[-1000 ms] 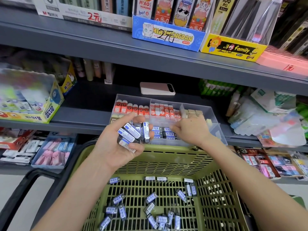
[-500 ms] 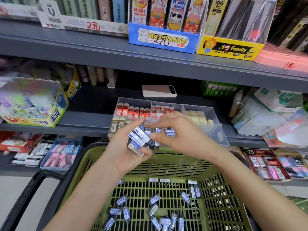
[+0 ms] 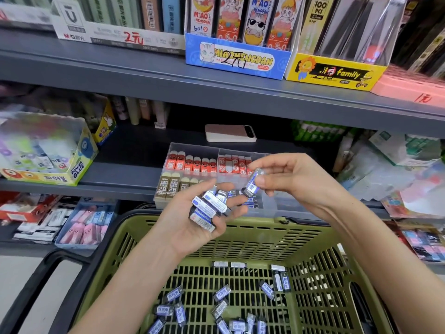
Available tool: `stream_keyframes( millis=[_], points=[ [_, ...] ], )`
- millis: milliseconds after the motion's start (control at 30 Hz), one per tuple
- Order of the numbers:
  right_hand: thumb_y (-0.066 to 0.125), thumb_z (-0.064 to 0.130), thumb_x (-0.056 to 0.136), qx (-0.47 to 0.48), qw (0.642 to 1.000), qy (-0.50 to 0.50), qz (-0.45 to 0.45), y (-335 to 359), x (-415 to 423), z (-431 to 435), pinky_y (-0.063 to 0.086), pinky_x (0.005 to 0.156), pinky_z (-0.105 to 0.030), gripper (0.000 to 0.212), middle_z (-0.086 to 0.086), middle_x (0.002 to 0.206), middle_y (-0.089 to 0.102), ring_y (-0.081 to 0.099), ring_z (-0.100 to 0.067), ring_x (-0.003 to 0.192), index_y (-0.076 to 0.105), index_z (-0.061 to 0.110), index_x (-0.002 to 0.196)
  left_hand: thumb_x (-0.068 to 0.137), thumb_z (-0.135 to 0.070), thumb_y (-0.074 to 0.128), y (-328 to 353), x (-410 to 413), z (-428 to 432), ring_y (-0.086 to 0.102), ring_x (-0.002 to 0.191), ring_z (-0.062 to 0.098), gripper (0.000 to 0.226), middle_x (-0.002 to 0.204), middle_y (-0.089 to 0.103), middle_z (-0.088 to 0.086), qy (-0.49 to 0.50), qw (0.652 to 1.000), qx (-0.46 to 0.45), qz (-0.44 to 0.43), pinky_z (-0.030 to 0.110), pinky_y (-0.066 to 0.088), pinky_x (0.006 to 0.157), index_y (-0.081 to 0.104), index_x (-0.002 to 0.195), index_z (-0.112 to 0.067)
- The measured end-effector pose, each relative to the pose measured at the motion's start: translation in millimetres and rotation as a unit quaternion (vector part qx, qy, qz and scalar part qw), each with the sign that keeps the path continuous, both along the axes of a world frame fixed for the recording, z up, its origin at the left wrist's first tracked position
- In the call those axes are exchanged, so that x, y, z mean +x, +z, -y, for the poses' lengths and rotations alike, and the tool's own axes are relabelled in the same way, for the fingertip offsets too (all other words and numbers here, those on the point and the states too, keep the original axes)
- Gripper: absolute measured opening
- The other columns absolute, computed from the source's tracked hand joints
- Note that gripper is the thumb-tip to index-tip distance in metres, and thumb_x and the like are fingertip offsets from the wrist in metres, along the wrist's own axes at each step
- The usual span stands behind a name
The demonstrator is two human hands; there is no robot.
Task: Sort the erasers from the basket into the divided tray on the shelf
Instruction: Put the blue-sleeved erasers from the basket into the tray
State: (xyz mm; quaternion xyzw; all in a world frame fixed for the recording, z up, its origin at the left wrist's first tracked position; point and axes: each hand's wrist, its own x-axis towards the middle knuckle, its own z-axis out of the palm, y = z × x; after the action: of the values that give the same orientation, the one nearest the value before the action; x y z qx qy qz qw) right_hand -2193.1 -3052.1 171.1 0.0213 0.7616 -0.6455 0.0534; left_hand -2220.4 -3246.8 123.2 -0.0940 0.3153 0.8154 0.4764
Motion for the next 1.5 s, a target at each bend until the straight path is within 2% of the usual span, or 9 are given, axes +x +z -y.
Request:
stream_keyframes(
  millis=[267,467,567,700,800,967,1067,1333,1500],
  points=[
    [0.075,-0.002,0.073,0.214,0.976,-0.013,0.026,-13.8,-18.2,-32.6,0.043,0.059,-0.011,0.020,0.002,0.068,0.066,0.057,-0.002,0.058,0.066,0.012,0.084,0.075,-0.025,0.059,-7.1,-5.0,9.3,0.063,0.059,0.022,0.026,0.076,0.066,0.015,0.009,1.000,-0.005,-0.026,0.016,0.037,0.032,0.074,0.081,-0.005],
    [0.081,0.022,0.070,0.470,0.878,0.089,0.016,-29.8,-41.5,-38.1,0.035,0.063,-0.006,0.015,0.019,0.076,0.063,0.052,0.009,0.067,0.074,0.022,0.084,0.074,-0.027,0.060,-14.8,-4.4,20.0,0.061,0.060,0.022,0.026,0.077,0.065,0.014,0.015,0.998,-0.020,-0.054,0.017,0.037,0.033,0.074,0.083,-0.006],
    [0.079,0.033,0.070,0.560,0.820,0.120,-0.010,-40.5,-42.2,-31.9,0.035,0.080,-0.024,0.017,0.022,0.081,0.064,0.051,0.002,0.086,0.074,0.032,0.086,0.070,-0.027,0.063,-16.4,-3.6,20.5,0.061,0.060,0.023,0.027,0.077,0.065,0.015,0.012,0.998,-0.022,-0.060,0.017,0.037,0.032,0.074,0.083,-0.006],
    [0.076,0.035,0.071,0.617,0.774,0.128,-0.061,-50.8,-39.9,-26.8,0.020,0.077,-0.024,0.014,0.018,0.095,0.069,0.048,-0.008,0.102,0.073,0.035,0.085,0.073,-0.027,0.060,-17.9,-3.9,21.1,0.062,0.059,0.024,0.028,0.077,0.066,0.015,0.015,0.998,-0.031,-0.061,0.016,0.037,0.032,0.075,0.083,-0.005],
    [0.069,0.042,0.078,0.620,0.771,0.135,-0.052,-49.9,-39.8,-33.4,0.027,0.087,-0.028,0.009,0.019,0.096,0.067,0.047,-0.010,0.105,0.073,0.037,0.085,0.074,-0.026,0.060,-18.3,-4.9,21.8,0.062,0.058,0.024,0.028,0.076,0.066,0.016,0.021,0.997,-0.039,-0.059,0.016,0.036,0.031,0.074,0.083,-0.004],
    [0.038,0.055,0.091,0.681,0.706,0.193,-0.027,-47.5,-43.8,-36.2,0.025,0.085,-0.031,0.043,0.005,0.095,0.065,0.046,-0.016,0.104,0.072,0.028,0.091,0.075,-0.025,0.060,-18.2,-4.3,20.9,0.061,0.058,0.024,0.027,0.077,0.065,0.017,0.029,0.997,-0.049,-0.055,0.016,0.036,0.031,0.074,0.084,-0.004],
    [0.049,0.051,0.086,0.718,0.680,0.138,-0.053,-55.0,-43.9,-25.1,0.027,0.084,-0.032,0.034,0.001,0.097,0.063,0.049,-0.018,0.106,0.072,0.026,0.091,0.078,-0.025,0.058,-18.3,-3.4,20.4,0.060,0.058,0.024,0.028,0.077,0.065,0.017,0.029,0.997,-0.054,-0.052,0.015,0.036,0.031,0.074,0.083,-0.004],
    [0.070,0.056,0.070,0.686,0.719,0.115,-0.016,-49.6,-43.1,-19.1,0.027,0.084,-0.032,0.024,0.015,0.081,0.052,0.048,-0.014,0.104,0.069,0.037,0.084,0.076,-0.026,0.058,-18.7,-3.3,22.2,0.060,0.057,0.023,0.029,0.075,0.065,0.016,0.033,0.997,-0.057,-0.046,0.015,0.035,0.032,0.075,0.083,-0.003],
    [0.076,0.045,0.069,0.614,0.782,0.109,-0.023,-41.6,-42.6,-25.4,0.026,0.090,-0.033,0.014,0.028,0.061,0.049,0.048,-0.004,0.087,0.070,0.035,0.075,0.076,-0.025,0.058,-20.2,-4.2,23.4,0.061,0.058,0.024,0.029,0.077,0.065,0.017,0.033,0.997,-0.052,-0.044,0.016,0.036,0.031,0.074,0.085,-0.002]
  ],
)
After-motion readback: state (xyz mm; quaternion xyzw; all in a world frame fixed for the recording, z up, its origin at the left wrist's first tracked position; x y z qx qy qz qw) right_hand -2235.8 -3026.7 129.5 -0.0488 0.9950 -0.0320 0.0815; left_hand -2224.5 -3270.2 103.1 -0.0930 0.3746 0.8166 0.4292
